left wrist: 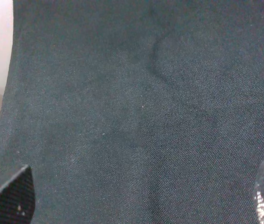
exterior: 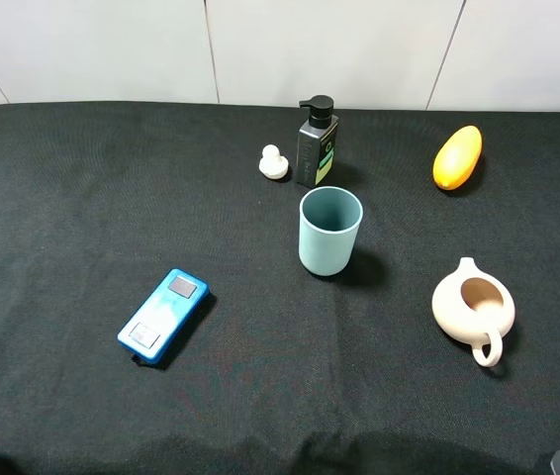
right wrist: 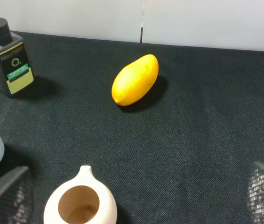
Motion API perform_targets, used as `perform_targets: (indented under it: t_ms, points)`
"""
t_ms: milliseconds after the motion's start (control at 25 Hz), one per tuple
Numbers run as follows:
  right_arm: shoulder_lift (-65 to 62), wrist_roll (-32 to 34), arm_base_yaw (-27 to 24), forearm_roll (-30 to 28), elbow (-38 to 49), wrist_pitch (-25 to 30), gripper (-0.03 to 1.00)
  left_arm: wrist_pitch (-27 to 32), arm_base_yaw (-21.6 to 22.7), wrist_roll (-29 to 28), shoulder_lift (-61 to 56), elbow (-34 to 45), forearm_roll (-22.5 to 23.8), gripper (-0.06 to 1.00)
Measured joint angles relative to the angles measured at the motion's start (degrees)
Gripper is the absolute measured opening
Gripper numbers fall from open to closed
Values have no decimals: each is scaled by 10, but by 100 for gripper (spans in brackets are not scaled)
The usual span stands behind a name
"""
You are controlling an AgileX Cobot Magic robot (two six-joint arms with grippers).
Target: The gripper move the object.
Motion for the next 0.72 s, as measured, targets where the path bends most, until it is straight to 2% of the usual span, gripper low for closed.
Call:
perform_targets:
  t_ms: [720]
  points:
    - [0,0,0,0,0,0,69,0,0,0,0,0,0,99]
